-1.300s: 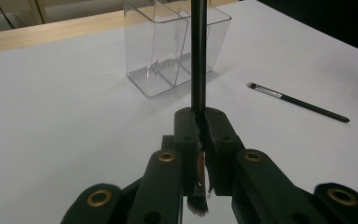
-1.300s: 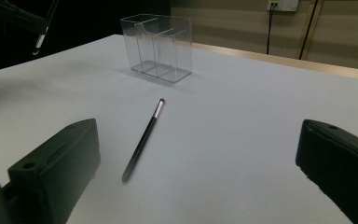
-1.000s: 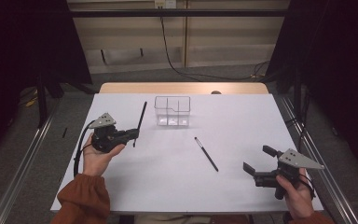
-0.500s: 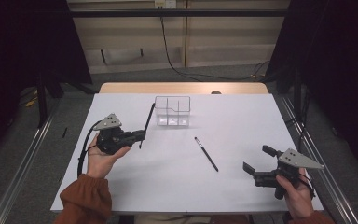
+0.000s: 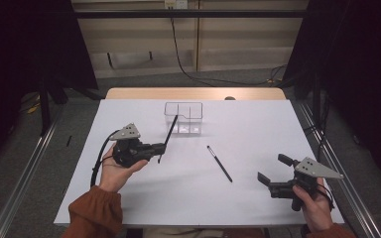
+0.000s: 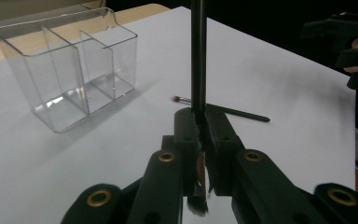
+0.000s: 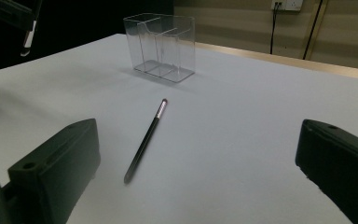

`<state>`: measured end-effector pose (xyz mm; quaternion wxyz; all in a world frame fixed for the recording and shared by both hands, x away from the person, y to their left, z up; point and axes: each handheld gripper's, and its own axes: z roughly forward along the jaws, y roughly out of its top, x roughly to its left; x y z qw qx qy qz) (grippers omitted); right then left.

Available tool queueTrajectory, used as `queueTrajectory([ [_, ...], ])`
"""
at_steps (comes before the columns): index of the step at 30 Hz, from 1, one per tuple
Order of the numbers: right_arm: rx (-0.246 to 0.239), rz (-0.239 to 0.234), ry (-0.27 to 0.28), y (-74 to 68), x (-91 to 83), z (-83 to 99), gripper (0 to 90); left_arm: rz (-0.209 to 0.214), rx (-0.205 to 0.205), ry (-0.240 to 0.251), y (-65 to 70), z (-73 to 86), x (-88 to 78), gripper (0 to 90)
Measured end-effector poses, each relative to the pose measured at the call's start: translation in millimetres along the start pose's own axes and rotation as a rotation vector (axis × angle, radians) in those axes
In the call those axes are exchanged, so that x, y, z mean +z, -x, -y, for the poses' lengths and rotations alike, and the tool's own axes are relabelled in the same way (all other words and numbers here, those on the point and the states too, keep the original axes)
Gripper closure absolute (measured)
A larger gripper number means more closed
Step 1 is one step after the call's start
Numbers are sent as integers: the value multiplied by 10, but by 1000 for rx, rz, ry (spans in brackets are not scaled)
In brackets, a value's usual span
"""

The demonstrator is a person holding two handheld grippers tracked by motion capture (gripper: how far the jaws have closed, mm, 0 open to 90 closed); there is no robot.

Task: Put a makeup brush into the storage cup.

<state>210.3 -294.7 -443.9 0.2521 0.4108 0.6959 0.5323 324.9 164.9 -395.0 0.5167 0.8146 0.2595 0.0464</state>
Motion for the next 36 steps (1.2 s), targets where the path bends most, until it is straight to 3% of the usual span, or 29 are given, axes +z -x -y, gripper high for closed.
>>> queueTrajectory([
  [8, -2, -1, 3, -2, -6, 1, 0, 35, 25, -25, 100, -93, 121, 844],
  [12, 0, -1, 5, 8, -13, 2, 0, 61, 7, -32, 150, -116, 187, 844],
  [19, 2, -19, 9, -19, -8, -6, 0, 109, 43, -62, 313, -164, 295, 844],
  [36, -4, -38, 2, -11, 75, -23, 0, 145, 74, -133, 486, -251, 492, 844],
])
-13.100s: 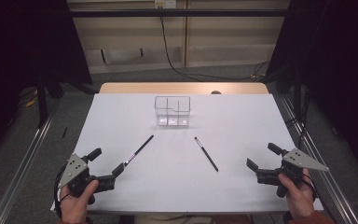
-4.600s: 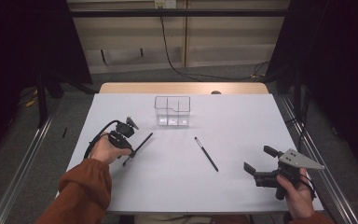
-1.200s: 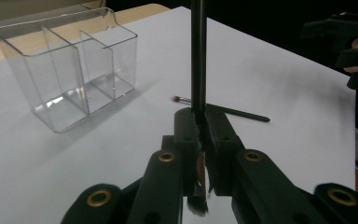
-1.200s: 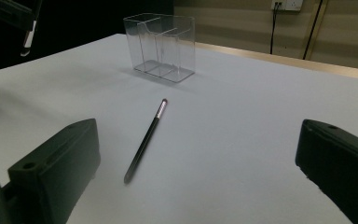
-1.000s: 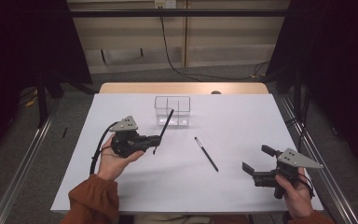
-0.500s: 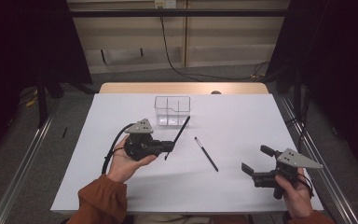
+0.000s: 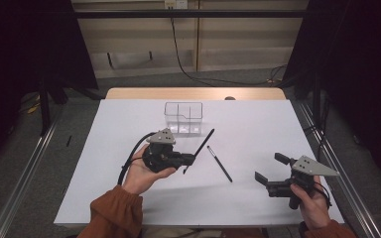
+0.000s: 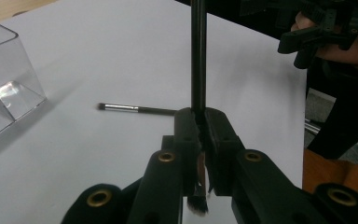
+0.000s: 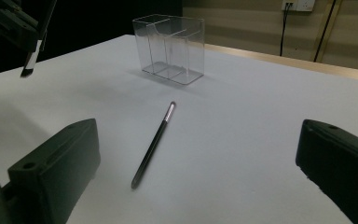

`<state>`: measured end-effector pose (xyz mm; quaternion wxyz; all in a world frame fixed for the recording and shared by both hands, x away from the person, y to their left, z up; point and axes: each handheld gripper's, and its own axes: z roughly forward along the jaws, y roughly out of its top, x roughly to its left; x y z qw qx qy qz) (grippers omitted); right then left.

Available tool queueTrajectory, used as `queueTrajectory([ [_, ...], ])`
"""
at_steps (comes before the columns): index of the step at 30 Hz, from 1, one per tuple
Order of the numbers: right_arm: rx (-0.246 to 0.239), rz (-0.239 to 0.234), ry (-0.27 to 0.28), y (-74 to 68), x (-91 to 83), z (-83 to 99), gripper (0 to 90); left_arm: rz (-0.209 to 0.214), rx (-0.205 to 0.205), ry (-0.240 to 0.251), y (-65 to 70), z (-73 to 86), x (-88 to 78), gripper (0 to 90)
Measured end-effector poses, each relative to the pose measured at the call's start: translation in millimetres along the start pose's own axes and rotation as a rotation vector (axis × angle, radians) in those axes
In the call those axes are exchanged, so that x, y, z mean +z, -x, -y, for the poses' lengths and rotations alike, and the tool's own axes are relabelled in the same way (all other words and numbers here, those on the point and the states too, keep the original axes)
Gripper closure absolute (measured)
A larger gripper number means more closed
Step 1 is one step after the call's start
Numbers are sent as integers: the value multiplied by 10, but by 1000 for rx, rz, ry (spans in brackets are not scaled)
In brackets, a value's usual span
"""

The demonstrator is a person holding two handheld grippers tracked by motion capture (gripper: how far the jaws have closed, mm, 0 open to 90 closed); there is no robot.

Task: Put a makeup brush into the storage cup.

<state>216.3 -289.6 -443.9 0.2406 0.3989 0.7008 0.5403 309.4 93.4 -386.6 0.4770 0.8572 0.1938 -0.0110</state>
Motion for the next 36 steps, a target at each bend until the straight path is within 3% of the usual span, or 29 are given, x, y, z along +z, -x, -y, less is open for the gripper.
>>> queueTrajectory([
  [4, 0, -4, 1, 7, 20, -5, 0, 6, 2, -46, 12, -27, 32, 844],
  [15, -7, -10, -3, -3, 26, -10, 0, 22, 22, -109, 47, -93, 76, 844],
  [20, -5, -8, -1, -4, -5, -2, 0, -6, 15, -132, 47, -127, 103, 845],
  [27, -6, -12, -3, -11, -12, 2, 0, 20, 21, -175, 50, -158, 97, 844],
  [36, -14, -30, -13, -31, -8, 8, 0, 40, 39, -270, 49, -194, 116, 844],
])
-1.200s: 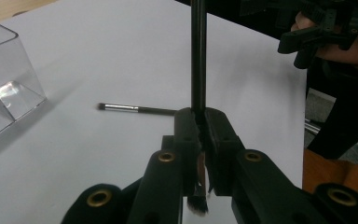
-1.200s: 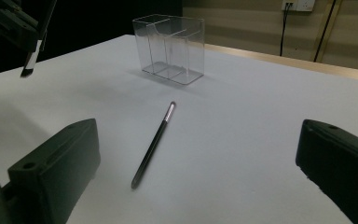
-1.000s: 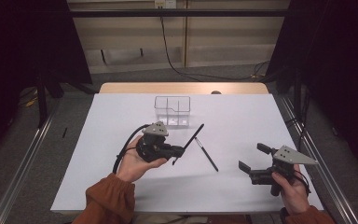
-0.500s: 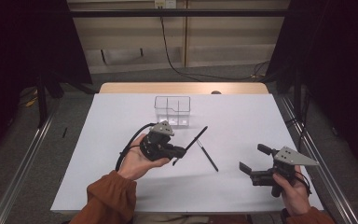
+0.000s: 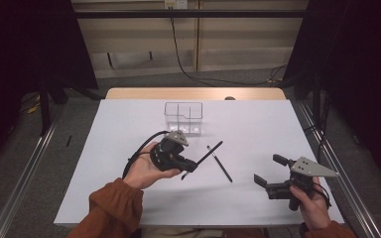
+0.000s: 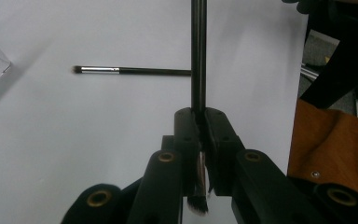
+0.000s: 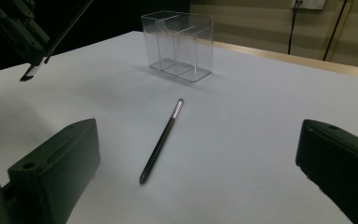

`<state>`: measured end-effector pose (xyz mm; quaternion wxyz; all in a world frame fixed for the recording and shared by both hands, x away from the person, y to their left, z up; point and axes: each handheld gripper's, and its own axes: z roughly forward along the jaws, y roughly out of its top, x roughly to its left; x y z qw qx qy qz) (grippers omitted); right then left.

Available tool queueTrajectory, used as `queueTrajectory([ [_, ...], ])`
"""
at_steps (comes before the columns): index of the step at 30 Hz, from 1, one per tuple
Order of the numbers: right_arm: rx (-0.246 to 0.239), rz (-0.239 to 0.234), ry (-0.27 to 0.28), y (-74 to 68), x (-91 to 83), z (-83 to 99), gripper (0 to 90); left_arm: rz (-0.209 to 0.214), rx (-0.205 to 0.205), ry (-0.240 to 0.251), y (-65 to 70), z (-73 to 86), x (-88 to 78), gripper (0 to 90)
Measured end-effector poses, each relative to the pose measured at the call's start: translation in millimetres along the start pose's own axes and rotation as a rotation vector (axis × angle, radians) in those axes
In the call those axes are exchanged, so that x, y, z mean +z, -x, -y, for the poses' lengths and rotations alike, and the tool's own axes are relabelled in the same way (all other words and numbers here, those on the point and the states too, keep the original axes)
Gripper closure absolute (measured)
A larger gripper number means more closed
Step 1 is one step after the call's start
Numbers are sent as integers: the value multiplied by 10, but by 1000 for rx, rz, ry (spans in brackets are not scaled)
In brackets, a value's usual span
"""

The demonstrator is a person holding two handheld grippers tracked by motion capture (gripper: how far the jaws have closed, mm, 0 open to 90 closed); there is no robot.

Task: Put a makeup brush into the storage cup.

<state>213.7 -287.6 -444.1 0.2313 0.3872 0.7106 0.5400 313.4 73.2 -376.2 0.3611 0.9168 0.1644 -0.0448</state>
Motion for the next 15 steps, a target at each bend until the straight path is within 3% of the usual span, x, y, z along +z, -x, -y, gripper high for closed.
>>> queueTrajectory([
  [7, -8, -8, -9, -6, 10, 3, 0, -8, 29, -51, 28, -47, -23, 844],
  [15, -14, -19, -12, -17, 11, 4, 8, -20, 21, -104, 28, -51, 41, 844],
])
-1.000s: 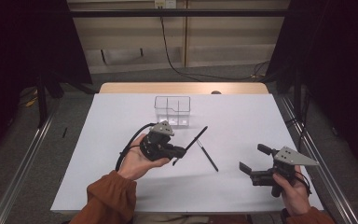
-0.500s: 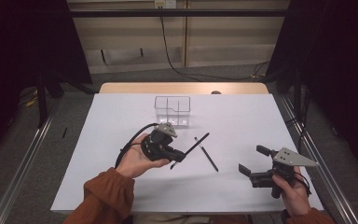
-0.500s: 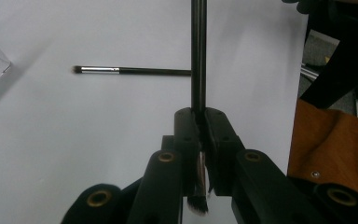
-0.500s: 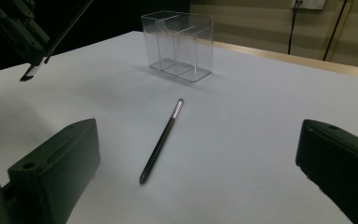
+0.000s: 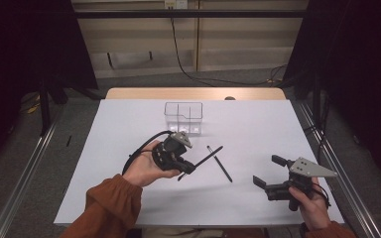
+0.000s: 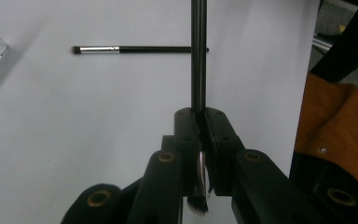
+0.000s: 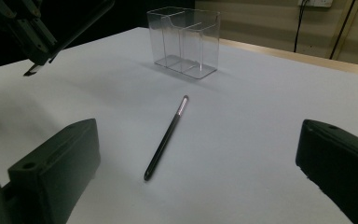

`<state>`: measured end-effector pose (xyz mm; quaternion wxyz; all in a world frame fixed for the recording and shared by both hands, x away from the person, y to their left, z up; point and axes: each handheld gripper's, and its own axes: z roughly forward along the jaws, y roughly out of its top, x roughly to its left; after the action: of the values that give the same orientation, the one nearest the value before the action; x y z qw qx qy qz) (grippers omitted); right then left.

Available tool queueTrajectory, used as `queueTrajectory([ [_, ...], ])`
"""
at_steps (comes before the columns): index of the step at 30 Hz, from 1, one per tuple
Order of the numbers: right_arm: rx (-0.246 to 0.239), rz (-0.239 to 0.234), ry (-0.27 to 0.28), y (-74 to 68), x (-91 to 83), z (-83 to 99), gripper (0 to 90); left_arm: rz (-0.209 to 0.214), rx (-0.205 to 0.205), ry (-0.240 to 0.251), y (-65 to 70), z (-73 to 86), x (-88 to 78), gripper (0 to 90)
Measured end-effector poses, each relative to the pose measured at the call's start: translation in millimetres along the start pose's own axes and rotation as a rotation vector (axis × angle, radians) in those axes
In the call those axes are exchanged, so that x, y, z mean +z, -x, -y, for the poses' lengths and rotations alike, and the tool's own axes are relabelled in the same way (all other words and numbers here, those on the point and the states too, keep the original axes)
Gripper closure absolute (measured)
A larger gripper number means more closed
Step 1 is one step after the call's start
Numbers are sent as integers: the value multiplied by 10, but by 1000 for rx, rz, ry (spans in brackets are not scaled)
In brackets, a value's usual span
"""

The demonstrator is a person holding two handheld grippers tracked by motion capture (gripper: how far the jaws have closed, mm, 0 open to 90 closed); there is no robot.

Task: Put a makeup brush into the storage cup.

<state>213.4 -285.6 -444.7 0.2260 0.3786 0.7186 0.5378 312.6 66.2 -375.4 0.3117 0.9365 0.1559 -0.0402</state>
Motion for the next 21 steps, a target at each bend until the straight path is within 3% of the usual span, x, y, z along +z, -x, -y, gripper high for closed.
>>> queueTrajectory([
  [3, -13, -15, -8, -12, 6, -1, 15, -3, -3, -25, 5, 0, 20, 844],
  [4, -15, -19, -6, -15, 9, -1, 15, 0, 13, -50, -6, -4, 18, 844],
  [10, -10, -25, -13, -30, 14, -3, 13, 14, 7, -80, -10, -14, 16, 844],
  [17, 5, 4, -42, -50, 62, -12, 27, 13, 17, -113, -22, -30, 6, 844],
  [21, 3, -23, -39, -73, 79, -34, 15, -6, 32, -137, -14, -34, 9, 844],
])
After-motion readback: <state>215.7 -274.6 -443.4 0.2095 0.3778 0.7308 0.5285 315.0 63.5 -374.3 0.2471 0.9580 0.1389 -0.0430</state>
